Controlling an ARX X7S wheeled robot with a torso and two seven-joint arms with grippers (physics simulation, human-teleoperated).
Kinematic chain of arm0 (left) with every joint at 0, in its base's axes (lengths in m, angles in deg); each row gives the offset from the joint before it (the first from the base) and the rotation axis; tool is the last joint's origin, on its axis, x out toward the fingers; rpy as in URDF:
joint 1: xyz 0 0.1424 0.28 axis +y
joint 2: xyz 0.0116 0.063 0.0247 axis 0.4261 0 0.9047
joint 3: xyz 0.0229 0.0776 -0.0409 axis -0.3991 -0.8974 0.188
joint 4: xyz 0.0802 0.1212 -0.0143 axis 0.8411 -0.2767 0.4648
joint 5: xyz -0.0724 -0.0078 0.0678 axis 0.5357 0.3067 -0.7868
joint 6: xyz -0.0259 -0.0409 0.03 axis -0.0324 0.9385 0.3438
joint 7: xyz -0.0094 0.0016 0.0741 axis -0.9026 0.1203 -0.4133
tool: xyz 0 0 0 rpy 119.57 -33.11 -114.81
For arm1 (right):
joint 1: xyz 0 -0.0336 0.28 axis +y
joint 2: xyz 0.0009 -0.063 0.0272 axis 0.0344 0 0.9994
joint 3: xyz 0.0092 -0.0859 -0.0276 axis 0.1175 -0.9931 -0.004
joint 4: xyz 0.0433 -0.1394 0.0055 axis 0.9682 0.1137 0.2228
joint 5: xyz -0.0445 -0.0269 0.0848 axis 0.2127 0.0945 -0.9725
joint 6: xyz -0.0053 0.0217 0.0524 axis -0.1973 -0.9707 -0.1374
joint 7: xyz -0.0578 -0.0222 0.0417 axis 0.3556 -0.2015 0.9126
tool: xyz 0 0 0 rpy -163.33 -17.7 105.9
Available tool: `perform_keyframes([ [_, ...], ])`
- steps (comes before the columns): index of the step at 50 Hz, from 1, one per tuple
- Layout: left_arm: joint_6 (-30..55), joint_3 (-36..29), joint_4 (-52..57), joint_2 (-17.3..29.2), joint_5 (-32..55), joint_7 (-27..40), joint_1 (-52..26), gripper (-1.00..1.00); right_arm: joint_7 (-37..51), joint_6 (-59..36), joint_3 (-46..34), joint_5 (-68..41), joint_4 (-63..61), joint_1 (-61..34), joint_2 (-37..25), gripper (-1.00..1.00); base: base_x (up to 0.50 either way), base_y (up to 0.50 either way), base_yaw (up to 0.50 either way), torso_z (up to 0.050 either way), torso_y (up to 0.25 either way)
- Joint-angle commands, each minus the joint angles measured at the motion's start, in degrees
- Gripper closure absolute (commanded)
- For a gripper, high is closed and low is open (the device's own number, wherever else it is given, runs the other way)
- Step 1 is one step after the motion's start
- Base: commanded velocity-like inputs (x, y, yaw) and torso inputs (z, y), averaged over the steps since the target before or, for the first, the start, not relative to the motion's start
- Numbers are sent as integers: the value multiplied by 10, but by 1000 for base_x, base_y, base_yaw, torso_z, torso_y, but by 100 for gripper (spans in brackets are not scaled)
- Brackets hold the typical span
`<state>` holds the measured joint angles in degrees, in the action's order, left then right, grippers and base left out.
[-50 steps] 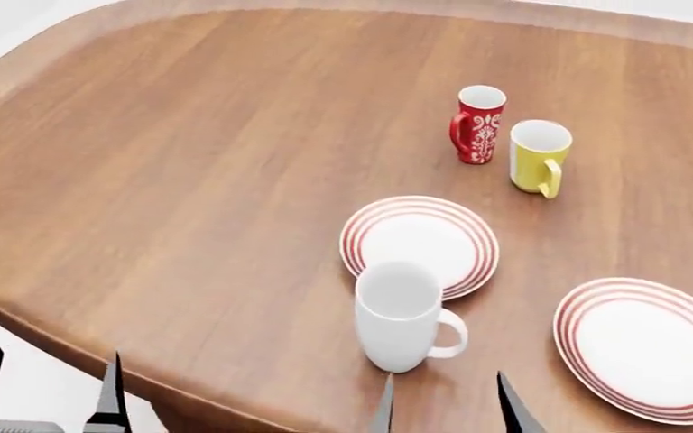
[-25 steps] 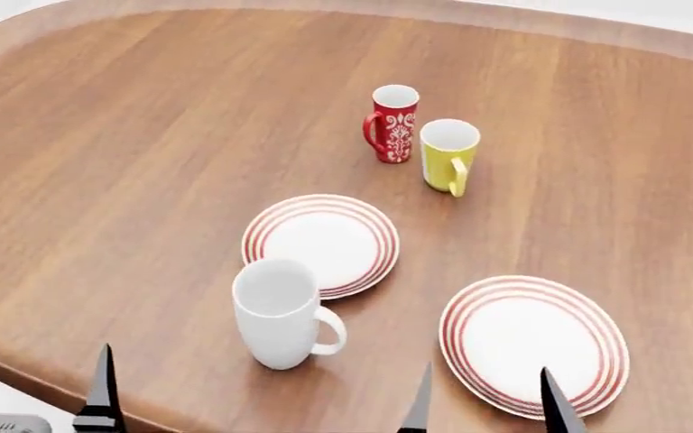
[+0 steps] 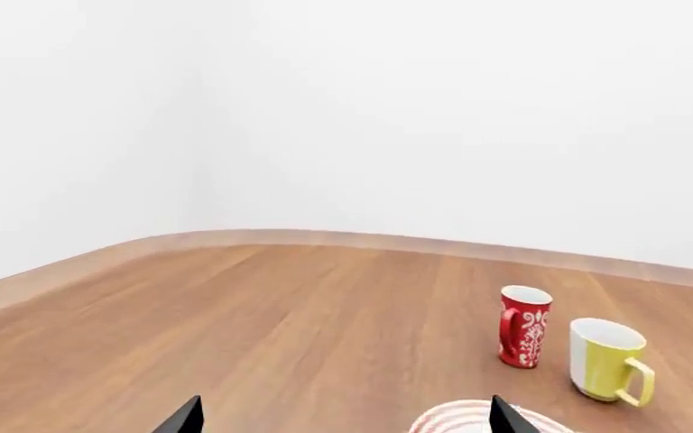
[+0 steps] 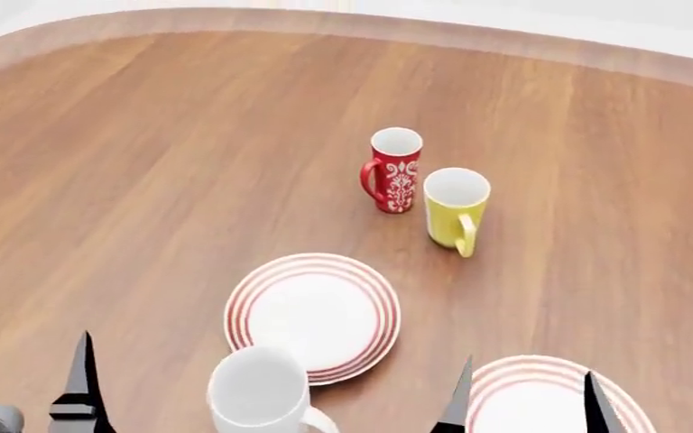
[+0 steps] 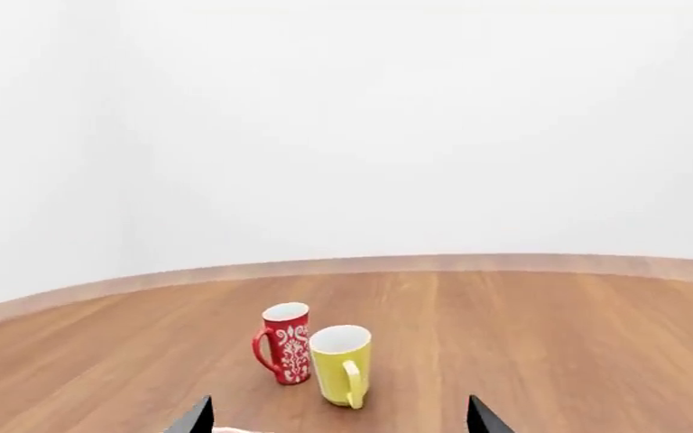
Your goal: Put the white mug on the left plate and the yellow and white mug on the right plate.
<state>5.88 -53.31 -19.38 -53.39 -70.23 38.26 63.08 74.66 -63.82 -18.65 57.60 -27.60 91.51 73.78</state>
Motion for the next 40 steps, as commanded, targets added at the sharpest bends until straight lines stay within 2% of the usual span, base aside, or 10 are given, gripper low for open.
perform_keyframes([
  [1, 2, 0, 6, 4, 7, 4, 1, -100, 8, -1, -2, -2, -4, 1, -6, -100, 481, 136, 0, 0, 0],
  [19, 5, -6, 18, 17, 24, 15, 2, -100, 29, -3, -8, 12, -8, 1, -11, -100, 481, 136, 0, 0, 0],
  [31, 3, -8, 28, 23, 28, 28, 7, -100, 30, -36, -13, 16, -60, 35, -45, -100, 0, 0, 0, 0, 1],
  [35, 9, -2, 48, 23, 32, 40, 13, -100, 4, -76, -30, 16, -121, 70, -90, -100, 0, 0, 0, 0, 0],
  [40, 21, 5, 85, 24, 43, 54, 24, -100, -59, -44, -17, -25, -123, 128, -142, -100, 0, 0, 0, 0, 0],
])
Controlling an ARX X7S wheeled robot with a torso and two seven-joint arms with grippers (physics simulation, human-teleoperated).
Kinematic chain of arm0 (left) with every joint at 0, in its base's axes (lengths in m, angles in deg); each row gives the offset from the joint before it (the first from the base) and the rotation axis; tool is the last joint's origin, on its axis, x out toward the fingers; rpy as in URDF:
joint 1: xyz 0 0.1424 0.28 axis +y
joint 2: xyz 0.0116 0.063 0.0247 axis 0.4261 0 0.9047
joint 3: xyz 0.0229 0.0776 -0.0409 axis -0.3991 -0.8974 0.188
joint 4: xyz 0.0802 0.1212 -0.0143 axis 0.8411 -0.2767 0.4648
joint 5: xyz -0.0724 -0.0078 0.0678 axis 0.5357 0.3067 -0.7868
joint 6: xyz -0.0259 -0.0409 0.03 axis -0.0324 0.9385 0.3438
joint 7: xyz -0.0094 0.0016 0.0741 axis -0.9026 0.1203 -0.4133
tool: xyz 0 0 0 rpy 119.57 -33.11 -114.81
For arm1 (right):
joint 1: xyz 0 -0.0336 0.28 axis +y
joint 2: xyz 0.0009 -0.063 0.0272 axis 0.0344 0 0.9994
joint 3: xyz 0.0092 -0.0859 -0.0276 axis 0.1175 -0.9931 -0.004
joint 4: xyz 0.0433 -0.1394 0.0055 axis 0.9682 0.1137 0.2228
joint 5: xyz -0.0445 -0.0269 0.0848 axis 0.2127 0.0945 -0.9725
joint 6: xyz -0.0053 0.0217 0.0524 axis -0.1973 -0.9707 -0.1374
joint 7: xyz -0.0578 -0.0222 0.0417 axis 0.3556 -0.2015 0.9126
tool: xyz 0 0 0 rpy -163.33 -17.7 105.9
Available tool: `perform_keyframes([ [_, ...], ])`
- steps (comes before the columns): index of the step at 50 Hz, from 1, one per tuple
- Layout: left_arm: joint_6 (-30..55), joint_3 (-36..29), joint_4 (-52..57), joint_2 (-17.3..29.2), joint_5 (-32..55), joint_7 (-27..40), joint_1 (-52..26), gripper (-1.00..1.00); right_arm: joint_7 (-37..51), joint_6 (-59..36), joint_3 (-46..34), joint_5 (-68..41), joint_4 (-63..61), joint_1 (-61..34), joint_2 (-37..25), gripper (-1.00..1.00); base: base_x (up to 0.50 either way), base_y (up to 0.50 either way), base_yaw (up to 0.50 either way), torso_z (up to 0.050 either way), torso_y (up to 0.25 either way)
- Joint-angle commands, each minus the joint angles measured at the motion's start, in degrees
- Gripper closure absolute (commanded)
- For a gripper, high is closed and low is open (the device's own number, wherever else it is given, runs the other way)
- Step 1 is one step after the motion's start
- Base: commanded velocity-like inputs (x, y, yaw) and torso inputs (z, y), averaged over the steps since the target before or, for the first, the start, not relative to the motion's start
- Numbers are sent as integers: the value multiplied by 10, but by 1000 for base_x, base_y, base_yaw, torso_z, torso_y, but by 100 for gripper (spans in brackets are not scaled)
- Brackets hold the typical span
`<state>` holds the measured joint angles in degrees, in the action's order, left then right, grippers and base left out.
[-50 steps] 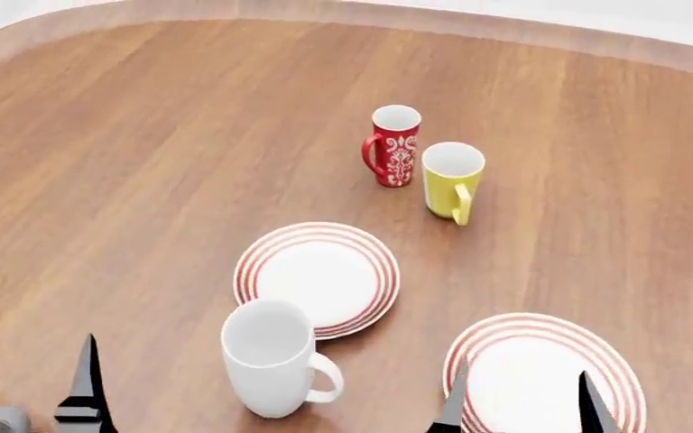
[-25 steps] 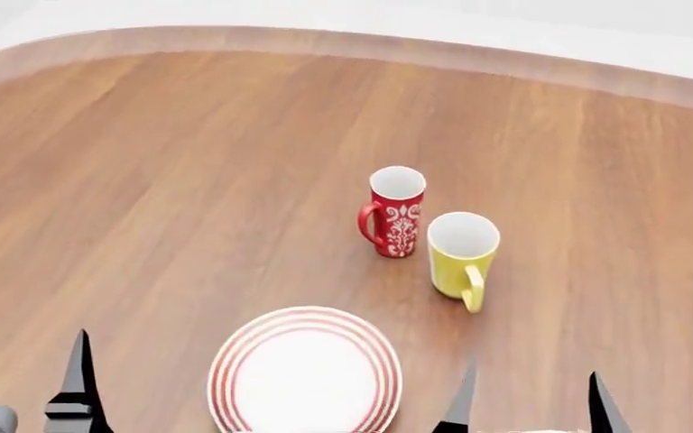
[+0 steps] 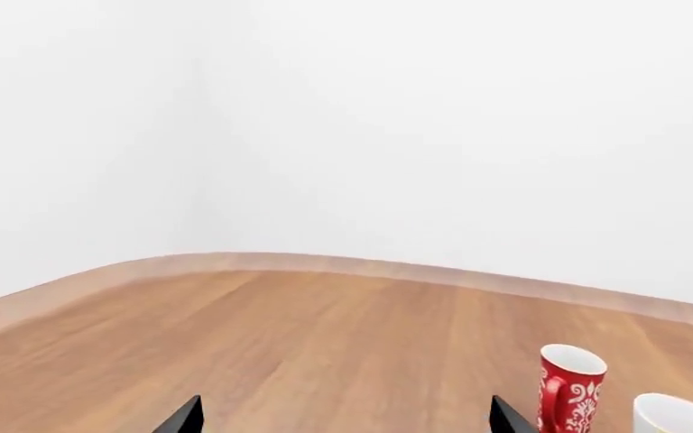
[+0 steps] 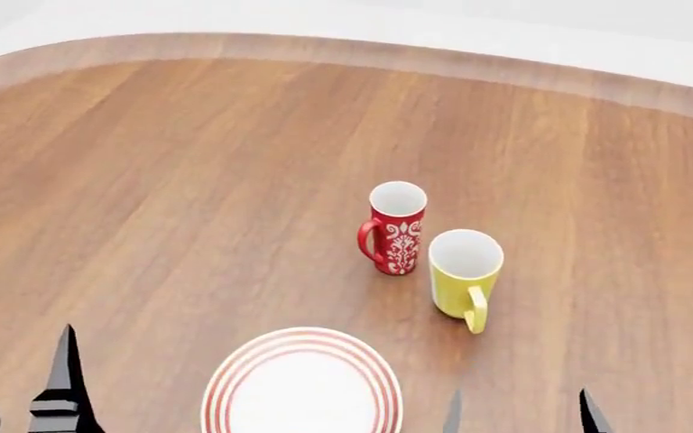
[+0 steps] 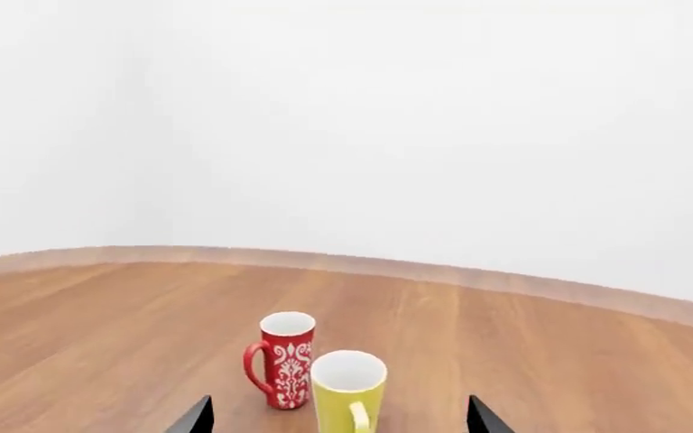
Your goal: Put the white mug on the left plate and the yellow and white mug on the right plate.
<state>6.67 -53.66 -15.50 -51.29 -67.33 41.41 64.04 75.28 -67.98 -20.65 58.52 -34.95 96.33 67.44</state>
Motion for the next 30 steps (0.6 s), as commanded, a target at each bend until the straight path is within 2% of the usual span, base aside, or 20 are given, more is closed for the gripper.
perform_keyframes([
  [1, 16, 10, 57, 3, 17, 27, 19, -100, -70, -1, 16, -43, -58, 94, -89, -100, 0, 0, 0, 0, 0],
  [9, 19, 7, 81, 1, 24, 42, 33, -100, -89, -25, 59, -79, -144, 166, -151, -100, 0, 0, 0, 0, 0],
  [11, 22, 5, 88, 1, 25, 46, 35, -100, -102, 4, 61, -76, -154, 191, -155, -100, 0, 0, 0, 0, 0],
  [19, 25, 8, 94, 6, 34, 53, 35, -100, -126, 7, 35, -47, -171, 224, -183, -100, 0, 0, 0, 0, 0],
  [30, 24, 5, 93, 13, 40, 56, 33, -100, -149, 40, -20, 50, -162, 274, -212, -100, 0, 0, 0, 0, 0],
])
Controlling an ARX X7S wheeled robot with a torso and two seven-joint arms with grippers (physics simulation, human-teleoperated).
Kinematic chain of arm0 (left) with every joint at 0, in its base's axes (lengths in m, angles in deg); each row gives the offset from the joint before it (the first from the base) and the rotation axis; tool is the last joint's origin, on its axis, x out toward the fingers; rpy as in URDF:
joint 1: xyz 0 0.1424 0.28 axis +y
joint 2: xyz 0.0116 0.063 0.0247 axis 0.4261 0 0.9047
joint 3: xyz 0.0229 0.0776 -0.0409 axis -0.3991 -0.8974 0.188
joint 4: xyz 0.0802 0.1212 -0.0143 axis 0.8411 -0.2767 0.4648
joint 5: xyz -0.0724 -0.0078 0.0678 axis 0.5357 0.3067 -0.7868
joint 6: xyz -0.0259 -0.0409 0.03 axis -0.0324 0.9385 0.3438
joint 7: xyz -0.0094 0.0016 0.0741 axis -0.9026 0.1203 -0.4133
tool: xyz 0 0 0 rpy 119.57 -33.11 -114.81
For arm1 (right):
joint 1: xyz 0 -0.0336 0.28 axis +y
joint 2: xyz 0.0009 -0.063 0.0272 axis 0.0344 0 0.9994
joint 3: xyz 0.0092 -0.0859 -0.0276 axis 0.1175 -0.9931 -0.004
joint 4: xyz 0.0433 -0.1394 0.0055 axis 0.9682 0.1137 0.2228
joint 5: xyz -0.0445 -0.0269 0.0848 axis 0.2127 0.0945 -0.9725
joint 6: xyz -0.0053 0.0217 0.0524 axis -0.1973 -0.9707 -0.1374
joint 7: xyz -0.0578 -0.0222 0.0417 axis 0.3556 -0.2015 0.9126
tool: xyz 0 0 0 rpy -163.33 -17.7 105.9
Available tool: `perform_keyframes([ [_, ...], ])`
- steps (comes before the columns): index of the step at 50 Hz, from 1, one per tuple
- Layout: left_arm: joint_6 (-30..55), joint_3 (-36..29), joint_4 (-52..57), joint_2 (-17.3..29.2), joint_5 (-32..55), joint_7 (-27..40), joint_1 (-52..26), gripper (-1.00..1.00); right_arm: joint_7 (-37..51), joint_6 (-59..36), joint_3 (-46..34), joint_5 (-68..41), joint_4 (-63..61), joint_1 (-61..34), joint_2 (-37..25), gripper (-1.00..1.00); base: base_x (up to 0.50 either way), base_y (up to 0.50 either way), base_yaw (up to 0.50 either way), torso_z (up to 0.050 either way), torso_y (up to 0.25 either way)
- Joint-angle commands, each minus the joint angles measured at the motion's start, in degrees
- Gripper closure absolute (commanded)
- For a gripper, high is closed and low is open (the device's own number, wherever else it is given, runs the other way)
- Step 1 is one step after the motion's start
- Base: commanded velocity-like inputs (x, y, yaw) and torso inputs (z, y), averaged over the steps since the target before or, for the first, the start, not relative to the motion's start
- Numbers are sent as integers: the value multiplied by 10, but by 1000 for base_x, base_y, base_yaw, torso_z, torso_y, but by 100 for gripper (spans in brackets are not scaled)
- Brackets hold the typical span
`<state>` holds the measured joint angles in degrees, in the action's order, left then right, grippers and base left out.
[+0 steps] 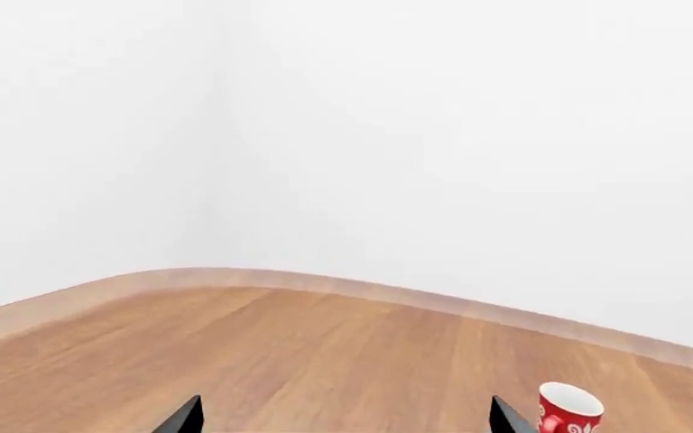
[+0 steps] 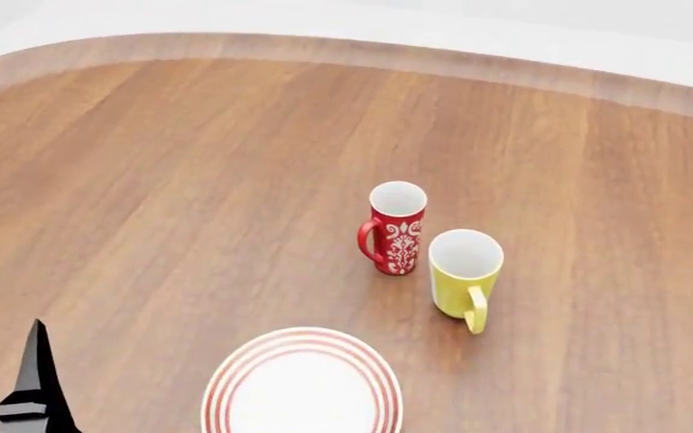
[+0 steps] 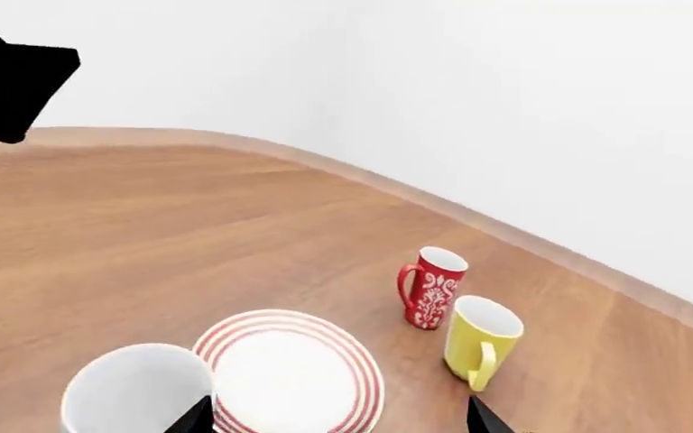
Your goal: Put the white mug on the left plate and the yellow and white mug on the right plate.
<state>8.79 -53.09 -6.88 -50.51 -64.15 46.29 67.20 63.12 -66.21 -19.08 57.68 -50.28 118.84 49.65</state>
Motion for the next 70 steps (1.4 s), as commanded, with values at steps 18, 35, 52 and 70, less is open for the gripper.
perform_keyframes([
  [18, 3, -3, 14, 13, 17, 18, 1, -100, -63, 21, -68, 61, 24, 35, -58, -100, 0, 0, 0, 0, 0],
  [35, 1, -2, 21, 18, 23, 23, 5, -100, -118, -72, -89, -25, 99, -109, -47, -100, 0, 0, 0, 0, 0],
  [52, -1, -9, 24, 21, 24, 27, 6, -100, -147, -130, -116, -42, 142, -190, -41, -100, 0, 0, 0, 0, 0],
  [70, -4, -12, 26, 25, 28, 31, 8, -100, -170, -190, -161, -34, 174, -268, -30, -100, 0, 0, 0, 0, 0],
])
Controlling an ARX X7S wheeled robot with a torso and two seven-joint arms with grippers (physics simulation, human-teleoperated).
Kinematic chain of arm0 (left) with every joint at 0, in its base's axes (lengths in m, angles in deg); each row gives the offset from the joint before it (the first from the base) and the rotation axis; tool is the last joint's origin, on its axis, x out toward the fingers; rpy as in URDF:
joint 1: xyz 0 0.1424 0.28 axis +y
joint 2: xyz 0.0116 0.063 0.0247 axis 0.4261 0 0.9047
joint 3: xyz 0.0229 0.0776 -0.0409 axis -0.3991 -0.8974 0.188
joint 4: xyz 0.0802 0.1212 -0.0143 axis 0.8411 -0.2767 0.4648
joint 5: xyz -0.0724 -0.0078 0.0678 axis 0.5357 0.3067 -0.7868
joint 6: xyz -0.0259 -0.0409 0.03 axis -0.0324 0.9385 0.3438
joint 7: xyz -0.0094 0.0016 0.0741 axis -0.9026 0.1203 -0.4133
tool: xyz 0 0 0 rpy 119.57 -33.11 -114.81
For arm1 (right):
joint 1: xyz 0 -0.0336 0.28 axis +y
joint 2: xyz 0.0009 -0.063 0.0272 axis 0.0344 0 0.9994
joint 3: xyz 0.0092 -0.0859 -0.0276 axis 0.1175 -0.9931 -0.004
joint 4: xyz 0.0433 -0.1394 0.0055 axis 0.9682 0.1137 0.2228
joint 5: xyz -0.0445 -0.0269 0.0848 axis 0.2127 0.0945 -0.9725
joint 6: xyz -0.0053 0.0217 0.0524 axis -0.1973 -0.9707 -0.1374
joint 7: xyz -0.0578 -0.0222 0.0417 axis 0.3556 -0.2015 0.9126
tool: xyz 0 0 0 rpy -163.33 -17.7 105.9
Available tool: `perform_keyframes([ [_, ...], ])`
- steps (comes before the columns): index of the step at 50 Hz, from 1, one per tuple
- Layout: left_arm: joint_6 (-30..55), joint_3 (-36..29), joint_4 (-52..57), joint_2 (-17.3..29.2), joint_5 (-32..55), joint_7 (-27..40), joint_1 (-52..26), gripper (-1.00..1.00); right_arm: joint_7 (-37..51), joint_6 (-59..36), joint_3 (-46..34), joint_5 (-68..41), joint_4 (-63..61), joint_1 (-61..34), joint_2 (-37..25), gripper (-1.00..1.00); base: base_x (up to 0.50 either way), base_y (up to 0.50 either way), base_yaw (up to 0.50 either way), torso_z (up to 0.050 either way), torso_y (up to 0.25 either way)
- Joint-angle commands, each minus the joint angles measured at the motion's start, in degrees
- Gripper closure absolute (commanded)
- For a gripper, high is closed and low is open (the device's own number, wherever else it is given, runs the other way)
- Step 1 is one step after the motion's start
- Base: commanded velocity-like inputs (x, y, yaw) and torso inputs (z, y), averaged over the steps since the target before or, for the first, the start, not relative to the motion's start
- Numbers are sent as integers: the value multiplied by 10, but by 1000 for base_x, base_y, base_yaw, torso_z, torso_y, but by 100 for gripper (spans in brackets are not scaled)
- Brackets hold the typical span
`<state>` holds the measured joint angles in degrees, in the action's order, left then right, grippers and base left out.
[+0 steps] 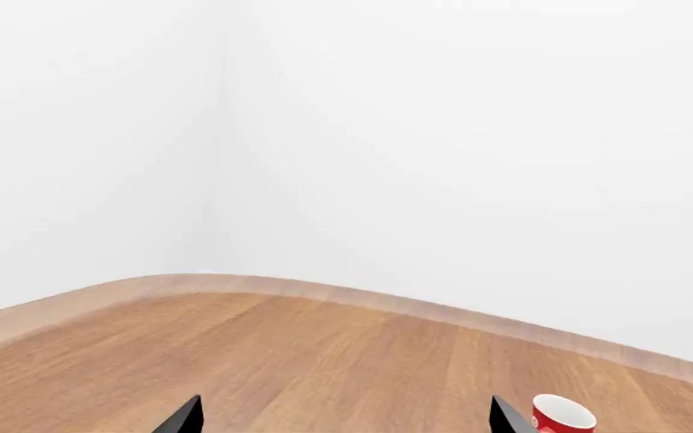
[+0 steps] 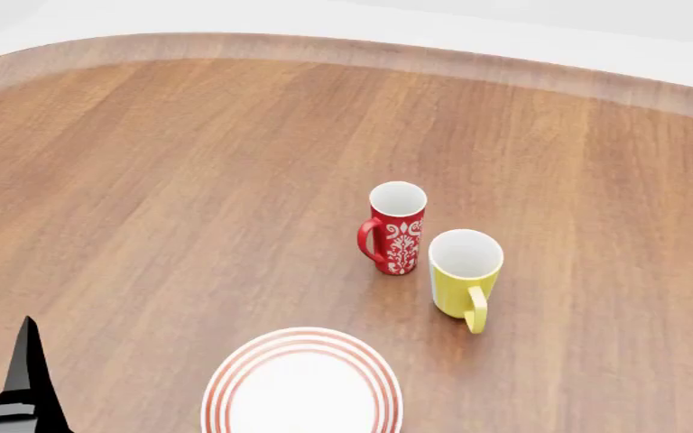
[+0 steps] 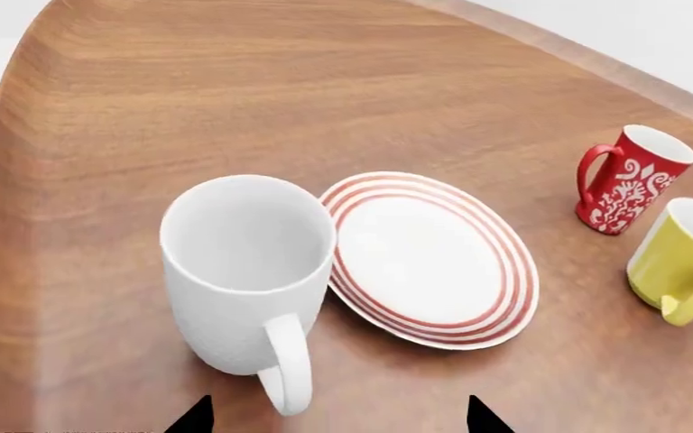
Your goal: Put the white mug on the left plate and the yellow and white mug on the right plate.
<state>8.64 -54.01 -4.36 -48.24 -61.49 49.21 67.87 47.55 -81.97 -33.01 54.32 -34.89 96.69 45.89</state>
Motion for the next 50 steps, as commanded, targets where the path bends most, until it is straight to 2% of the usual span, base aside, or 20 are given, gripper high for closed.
perform_keyframes([
  [1, -2, -2, 0, 3, 1, 2, 1, -100, -16, -32, -23, 0, 22, -49, 9, -100, 0, 0, 0, 0, 0],
  [34, -1, -1, 8, 11, 13, 12, -1, -100, -61, -10, -103, 31, 158, -137, 69, -100, 0, 0, 0, 0, 0],
  [50, -2, -1, 12, 15, 18, 16, 0, -100, -75, 6, -116, 35, 222, -164, 90, -100, 0, 0, 0, 0, 0],
])
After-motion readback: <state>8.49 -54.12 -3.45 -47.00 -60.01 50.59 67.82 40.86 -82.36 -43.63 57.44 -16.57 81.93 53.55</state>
